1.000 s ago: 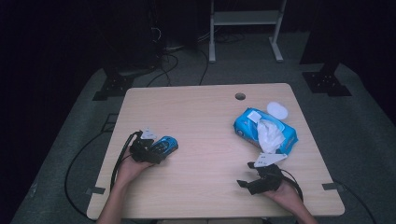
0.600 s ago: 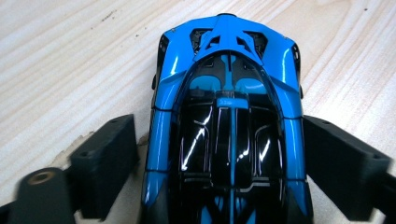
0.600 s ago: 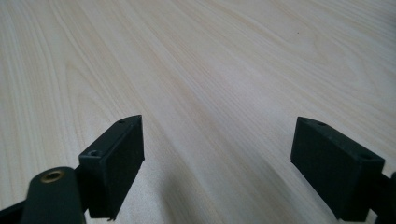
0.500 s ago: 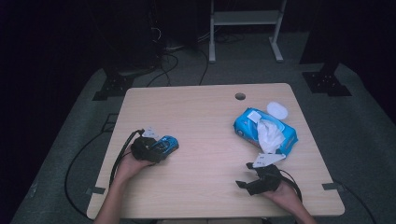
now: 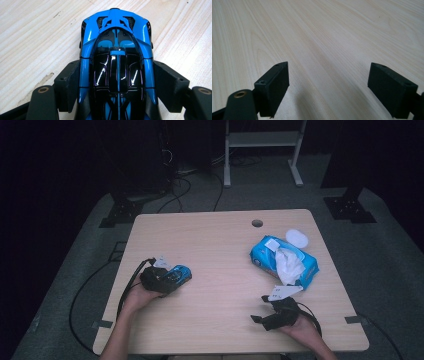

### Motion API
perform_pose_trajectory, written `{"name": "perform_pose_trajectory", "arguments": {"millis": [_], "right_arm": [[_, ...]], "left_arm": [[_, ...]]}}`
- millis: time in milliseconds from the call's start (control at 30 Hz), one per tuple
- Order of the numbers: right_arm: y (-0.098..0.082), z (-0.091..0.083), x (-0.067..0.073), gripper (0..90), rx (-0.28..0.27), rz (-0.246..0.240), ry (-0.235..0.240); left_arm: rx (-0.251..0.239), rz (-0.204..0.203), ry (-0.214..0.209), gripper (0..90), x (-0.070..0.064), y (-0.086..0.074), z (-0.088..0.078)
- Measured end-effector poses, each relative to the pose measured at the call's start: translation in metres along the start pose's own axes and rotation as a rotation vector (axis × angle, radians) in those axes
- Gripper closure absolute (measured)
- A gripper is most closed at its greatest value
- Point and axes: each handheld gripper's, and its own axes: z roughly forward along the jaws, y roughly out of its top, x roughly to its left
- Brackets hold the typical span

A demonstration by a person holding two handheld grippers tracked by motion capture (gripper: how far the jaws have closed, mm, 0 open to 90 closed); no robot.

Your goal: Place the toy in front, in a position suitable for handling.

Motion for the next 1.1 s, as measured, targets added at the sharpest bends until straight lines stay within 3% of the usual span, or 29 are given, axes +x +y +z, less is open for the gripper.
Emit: {"name": "perform_pose_trajectory", "arguments": {"millis": [467, 600, 767, 933, 967, 1033, 1067, 1100], "right_arm": [[0.000, -0.003, -0.001, 16.6, -0.008, -0.001, -0.002], [0.000, -0.004, -0.001, 16.6, -0.009, -0.001, -0.003], [0.000, -0.004, -0.001, 16.6, -0.012, 0.001, -0.005], [0.001, -0.007, -0.003, 16.6, -0.028, 0.007, -0.020], [0.001, -0.007, -0.003, 16.6, -0.028, 0.007, -0.020], [0.001, -0.009, -0.004, 16.6, -0.032, 0.008, -0.025], [0.000, -0.010, -0.005, 16.6, -0.038, 0.014, -0.028], [0.000, -0.010, -0.006, 16.6, -0.039, 0.014, -0.028]], "left_arm": [[-0.002, 0.018, -0.003, 28.3, -0.001, -0.001, -0.004], [-0.030, -0.001, -0.004, 28.3, 0.000, -0.001, -0.009], [-0.052, 0.005, -0.006, 28.3, -0.002, 0.002, -0.016], [-0.111, 0.059, -0.044, 28.3, -0.021, 0.020, -0.026], [-0.111, 0.059, -0.044, 28.3, -0.021, 0.020, -0.026], [-0.122, 0.085, -0.066, 28.3, -0.031, 0.028, -0.025], [-0.129, 0.113, -0.082, 28.3, -0.042, 0.035, -0.023], [-0.129, 0.113, -0.082, 28.3, -0.042, 0.035, -0.023]]}}
